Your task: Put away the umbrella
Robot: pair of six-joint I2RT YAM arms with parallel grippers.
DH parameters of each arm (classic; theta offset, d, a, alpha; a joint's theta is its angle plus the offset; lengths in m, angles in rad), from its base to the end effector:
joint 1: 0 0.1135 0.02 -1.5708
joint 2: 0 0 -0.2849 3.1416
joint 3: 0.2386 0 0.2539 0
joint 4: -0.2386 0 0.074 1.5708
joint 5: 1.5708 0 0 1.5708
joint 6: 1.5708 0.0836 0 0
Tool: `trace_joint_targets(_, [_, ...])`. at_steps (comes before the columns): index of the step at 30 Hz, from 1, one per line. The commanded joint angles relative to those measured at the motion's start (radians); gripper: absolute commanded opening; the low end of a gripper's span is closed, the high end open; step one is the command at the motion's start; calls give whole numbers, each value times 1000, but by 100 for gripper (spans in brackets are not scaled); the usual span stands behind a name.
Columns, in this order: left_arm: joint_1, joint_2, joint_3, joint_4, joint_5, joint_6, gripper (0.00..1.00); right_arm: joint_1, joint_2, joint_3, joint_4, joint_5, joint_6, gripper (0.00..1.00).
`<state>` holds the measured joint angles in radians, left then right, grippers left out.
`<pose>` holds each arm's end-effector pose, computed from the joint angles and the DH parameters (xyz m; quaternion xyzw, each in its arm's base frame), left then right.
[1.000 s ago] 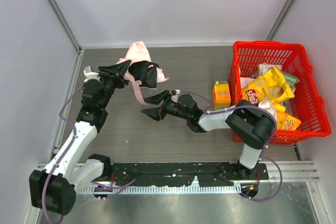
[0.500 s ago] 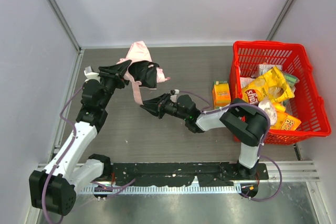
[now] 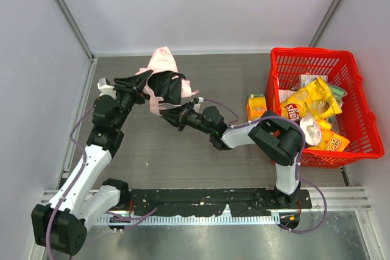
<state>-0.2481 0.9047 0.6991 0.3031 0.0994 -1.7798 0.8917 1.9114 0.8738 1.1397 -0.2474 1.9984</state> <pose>0.2443 -0.0705 0.3612 -0.4386 0.5091 -0.6457 0.3627 0.2645 0.3603 0.2159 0.2716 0.6139 0.7412 0.0104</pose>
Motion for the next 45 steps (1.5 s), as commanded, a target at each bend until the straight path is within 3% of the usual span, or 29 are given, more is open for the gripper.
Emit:
trace_joint_targets(1, [-6, -33, 7, 96, 23, -38, 0, -4, -5, 27, 78, 28, 123, 1])
trace_joint_targets(4, [-8, -36, 0, 96, 16, -40, 0, -4, -18, 17, 68, 25, 115, 1])
trace_joint_targets(7, [-10, -38, 0, 96, 17, -38, 0, -4, -31, 19, 40, 13, 112, 24])
trace_joint_targets(11, [-10, -43, -1, 96, 14, -40, 0, -4, -45, 24, 14, 16, 102, 34])
trace_joint_targets(12, [-10, -43, -1, 96, 14, -40, 0, -4, -45, 24, 11, 13, 99, 34])
trace_joint_targets(14, [-11, -47, -1, 94, 14, -40, 0, -2, -46, 13, 31, 26, 99, 24])
trace_joint_targets(16, [-11, -46, 0, 96, 14, -40, 0, -4, -49, 11, 34, 30, 100, 23])
trace_joint_targets(21, [-11, -49, 0, 96, 17, -40, 0, 0, -43, 17, 26, 11, 105, 38])
trace_joint_targets(23, [-13, -49, 0, 94, 16, -40, 0, 1, -48, 17, 22, 14, 99, 36])
trace_joint_targets(27, [-16, -55, 2, 82, 17, -40, 0, 0, -38, 24, 40, 22, 96, 12])
trace_joint_targets(28, [-14, -56, 8, 67, 19, -38, 0, -2, -35, 24, 43, 23, 92, 1])
trace_joint_targets(29, [-14, -56, 17, 42, 26, -35, 0, -4, -34, 25, 45, 23, 82, 1])
trace_joint_targets(34, [-17, -27, 160, -365, 158, -29, 0, -86, -28, 68, -4, 8, -152, 1])
trace_joint_targets(37, [-23, -33, 206, -606, 233, 6, 0, -163, -44, 137, -70, -45, -482, 1])
trace_joint_targets(39, [-28, -46, 267, -839, 191, 107, 0, -206, -69, 184, -132, -81, -689, 1])
trace_joint_targets(42, [-28, -30, 330, -1157, 111, 278, 0, -264, -92, 209, -163, -104, -869, 1])
trace_joint_targets(45, [-26, 5, 286, -1304, 13, 394, 0, -287, -124, 218, -97, -142, -984, 1])
